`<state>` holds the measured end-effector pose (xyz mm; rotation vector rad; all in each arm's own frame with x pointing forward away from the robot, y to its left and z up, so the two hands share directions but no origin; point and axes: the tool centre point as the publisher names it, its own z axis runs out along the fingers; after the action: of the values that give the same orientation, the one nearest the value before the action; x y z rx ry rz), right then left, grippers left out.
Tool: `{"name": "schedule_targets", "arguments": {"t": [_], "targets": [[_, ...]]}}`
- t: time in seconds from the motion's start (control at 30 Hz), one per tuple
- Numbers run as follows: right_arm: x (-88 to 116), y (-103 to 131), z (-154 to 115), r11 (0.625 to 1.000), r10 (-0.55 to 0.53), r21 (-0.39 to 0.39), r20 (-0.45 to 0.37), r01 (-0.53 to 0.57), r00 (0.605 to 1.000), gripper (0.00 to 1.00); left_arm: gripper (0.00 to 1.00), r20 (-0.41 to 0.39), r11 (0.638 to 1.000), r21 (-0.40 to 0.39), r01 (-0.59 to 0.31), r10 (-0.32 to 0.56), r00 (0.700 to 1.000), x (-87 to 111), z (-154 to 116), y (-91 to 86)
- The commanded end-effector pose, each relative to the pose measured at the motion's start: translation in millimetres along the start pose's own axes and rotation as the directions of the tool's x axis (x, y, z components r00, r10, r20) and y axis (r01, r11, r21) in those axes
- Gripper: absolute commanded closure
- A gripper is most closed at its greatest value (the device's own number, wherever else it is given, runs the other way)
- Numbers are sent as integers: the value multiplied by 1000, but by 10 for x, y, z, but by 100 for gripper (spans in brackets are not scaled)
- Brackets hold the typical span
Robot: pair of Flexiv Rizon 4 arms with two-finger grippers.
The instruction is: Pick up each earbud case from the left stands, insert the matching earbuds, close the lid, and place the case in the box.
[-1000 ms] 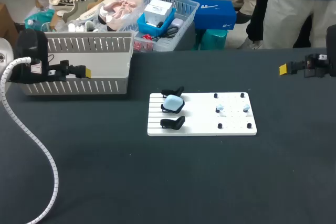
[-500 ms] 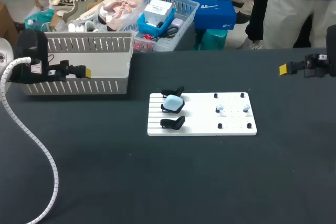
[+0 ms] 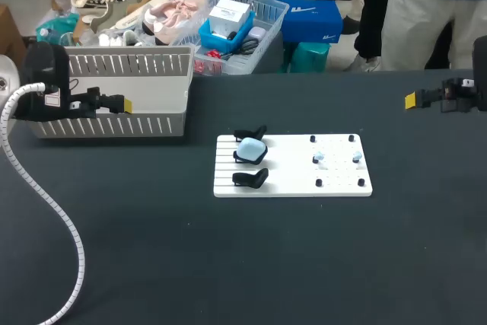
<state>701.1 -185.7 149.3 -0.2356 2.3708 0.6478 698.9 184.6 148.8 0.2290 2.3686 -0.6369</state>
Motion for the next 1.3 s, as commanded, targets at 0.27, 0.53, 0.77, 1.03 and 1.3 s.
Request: {"name": "schedule_targets", "arguments": {"t": [0.27,0.53,0.77,1.03,1.3], "targets": [[-1,-1,3,1000,0,1,-1,0,1000,0,0,-3,1000,0,0,0,1000,-10,-3,2],[-1,-1,3,1000,0,1,-1,0,1000,0,0,-3,1000,0,0,0,1000,-10,-3,2],[-1,-1,3,1000,0,1,-1,0,1000,0,0,-19,993,52,-111,112,994,-30,16,-89],[-1,-1,3,1000,0,1,-1,0,1000,0,0,18,949,146,-279,279,960,-146,54,-223],[-1,-1,3,1000,0,1,-1,0,1000,0,0,67,817,306,-488,493,868,-226,74,-373]]}}
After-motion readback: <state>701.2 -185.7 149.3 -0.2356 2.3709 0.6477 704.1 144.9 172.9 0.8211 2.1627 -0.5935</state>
